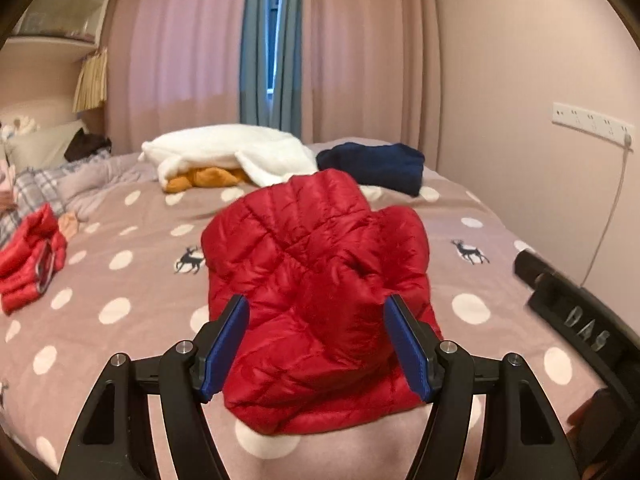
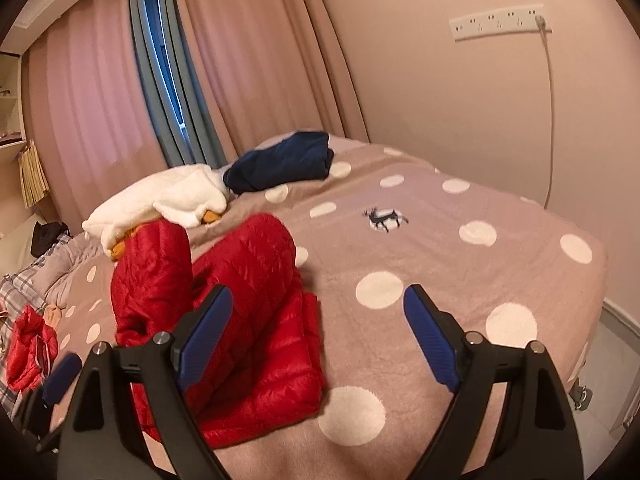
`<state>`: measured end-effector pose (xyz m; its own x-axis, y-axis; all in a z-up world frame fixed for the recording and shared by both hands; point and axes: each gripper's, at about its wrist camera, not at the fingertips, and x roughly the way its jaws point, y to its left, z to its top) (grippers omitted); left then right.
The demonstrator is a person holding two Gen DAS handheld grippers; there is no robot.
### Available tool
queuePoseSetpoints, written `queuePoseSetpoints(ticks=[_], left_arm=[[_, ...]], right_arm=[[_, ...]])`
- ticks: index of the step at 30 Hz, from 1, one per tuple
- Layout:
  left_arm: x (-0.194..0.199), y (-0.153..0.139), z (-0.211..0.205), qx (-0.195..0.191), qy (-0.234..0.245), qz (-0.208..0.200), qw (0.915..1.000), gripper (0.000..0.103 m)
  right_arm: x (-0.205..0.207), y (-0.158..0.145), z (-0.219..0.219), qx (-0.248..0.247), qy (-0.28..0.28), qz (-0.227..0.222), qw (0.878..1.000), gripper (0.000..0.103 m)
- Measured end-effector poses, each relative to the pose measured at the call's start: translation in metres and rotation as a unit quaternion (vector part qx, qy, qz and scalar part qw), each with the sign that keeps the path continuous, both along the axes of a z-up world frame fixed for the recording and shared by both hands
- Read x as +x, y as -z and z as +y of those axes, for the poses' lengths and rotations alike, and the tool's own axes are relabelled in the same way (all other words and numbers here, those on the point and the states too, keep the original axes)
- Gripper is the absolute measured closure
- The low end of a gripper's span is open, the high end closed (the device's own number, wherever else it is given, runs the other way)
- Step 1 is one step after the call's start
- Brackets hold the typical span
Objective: Fold large clothes
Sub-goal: 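Lower the red jacket bundle onto the bed and open the left tool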
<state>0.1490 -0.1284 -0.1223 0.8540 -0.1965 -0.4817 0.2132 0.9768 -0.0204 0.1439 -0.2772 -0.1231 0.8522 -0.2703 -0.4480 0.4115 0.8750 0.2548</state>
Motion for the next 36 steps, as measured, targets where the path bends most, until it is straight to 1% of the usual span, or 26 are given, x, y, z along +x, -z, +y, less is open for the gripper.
queuePoseSetpoints(ticks=[3,5,7,9,10,12,14,17,20,22,23,24,25,26,27,28,29,30,31,33,34,36], left_arm=[[-0.001,-0.002,0.012,-0.010,-0.011,0.003,0.9999,0.034],[0.001,-0.005,0.023,-0.019,-0.029,0.003,0.9994,0.034],[0.003,-0.009,0.038,-0.039,-0.049,0.001,0.9980,0.034],[0.007,-0.013,0.055,-0.056,-0.072,0.005,0.9958,0.034],[0.009,-0.015,0.066,-0.069,-0.085,0.005,0.9940,0.034],[0.013,-0.018,0.089,-0.095,-0.124,0.002,0.9877,0.034],[0.017,-0.018,0.106,-0.101,-0.160,-0.002,0.9820,0.034],[0.027,-0.014,0.129,-0.098,-0.210,0.005,0.9727,0.034],[0.033,-0.007,0.149,-0.115,-0.238,0.016,0.9642,0.034],[0.037,-0.003,0.157,-0.123,-0.251,0.025,0.9599,0.034],[0.038,-0.002,0.160,-0.124,-0.256,0.027,0.9583,0.034],[0.040,-0.001,0.161,-0.124,-0.260,0.030,0.9572,0.034],[0.041,0.000,0.162,-0.122,-0.263,0.033,0.9565,0.034],[0.042,0.001,0.163,-0.121,-0.263,0.035,0.9565,0.034],[0.043,0.002,0.162,-0.120,-0.262,0.037,0.9568,0.034],[0.044,0.003,0.161,-0.118,-0.261,0.038,0.9574,0.034],[0.044,0.003,0.159,-0.116,-0.260,0.039,0.9578,0.034],[0.044,0.004,0.158,-0.114,-0.259,0.040,0.9582,0.034],[0.045,0.004,0.157,-0.110,-0.259,0.041,0.9587,0.034],[0.048,0.006,0.154,-0.108,-0.256,0.044,0.9596,0.034],[0.049,0.007,0.154,-0.108,-0.253,0.047,0.9602,0.034],[0.051,0.009,0.151,-0.111,-0.246,0.054,0.9615,0.034]], right_arm=[[-0.001,-0.008,0.003,-0.007,0.001,-0.009,1.000,0.014],[-0.002,-0.011,0.006,-0.015,0.005,-0.012,1.000,0.013],[-0.001,-0.013,0.011,-0.020,0.004,-0.012,1.000,0.012],[0.003,-0.013,0.015,-0.013,-0.007,-0.011,1.000,0.011],[0.005,-0.013,0.016,-0.010,-0.011,-0.010,1.000,0.011],[0.012,-0.012,0.023,-0.004,-0.027,-0.007,1.000,0.011],[0.019,-0.013,0.036,-0.002,-0.054,-0.009,0.999,0.010],[0.030,-0.013,0.053,0.001,-0.092,-0.011,0.996,0.005],[0.042,-0.012,0.073,-0.014,-0.116,-0.012,0.993,0.002],[0.051,-0.009,0.083,-0.014,-0.140,-0.012,0.990,0.001],[0.061,-0.005,0.089,-0.006,-0.163,-0.008,0.987,0.001],[0.067,-0.001,0.093,-0.002,-0.174,-0.003,0.985,0.001],[0.079,0.007,0.099,0.001,-0.192,0.009,0.981,0.001],[0.088,0.015,0.102,-0.008,-0.200,0.018,0.980,0.002],[0.098,0.024,0.105,-0.028,-0.191,0.036,0.981,0.016],[0.104,0.031,0.105,-0.051,-0.172,0.056,0.982,0.053],[0.111,0.042,0.105,-0.086,-0.141,0.088,0.982,0.069],[0.113,0.049,0.100,-0.088,-0.133,0.095,0.983,0.074],[0.112,0.053,0.091,-0.068,-0.130,0.091,0.985,0.076],[0.108,0.054,0.067,-0.013,-0.133,0.084,0.988,0.077],[0.105,0.052,0.060,-0.007,-0.128,0.082,0.988,0.077],[0.098,0.048,0.055,-0.012,-0.117,0.075,0.990,0.077]])
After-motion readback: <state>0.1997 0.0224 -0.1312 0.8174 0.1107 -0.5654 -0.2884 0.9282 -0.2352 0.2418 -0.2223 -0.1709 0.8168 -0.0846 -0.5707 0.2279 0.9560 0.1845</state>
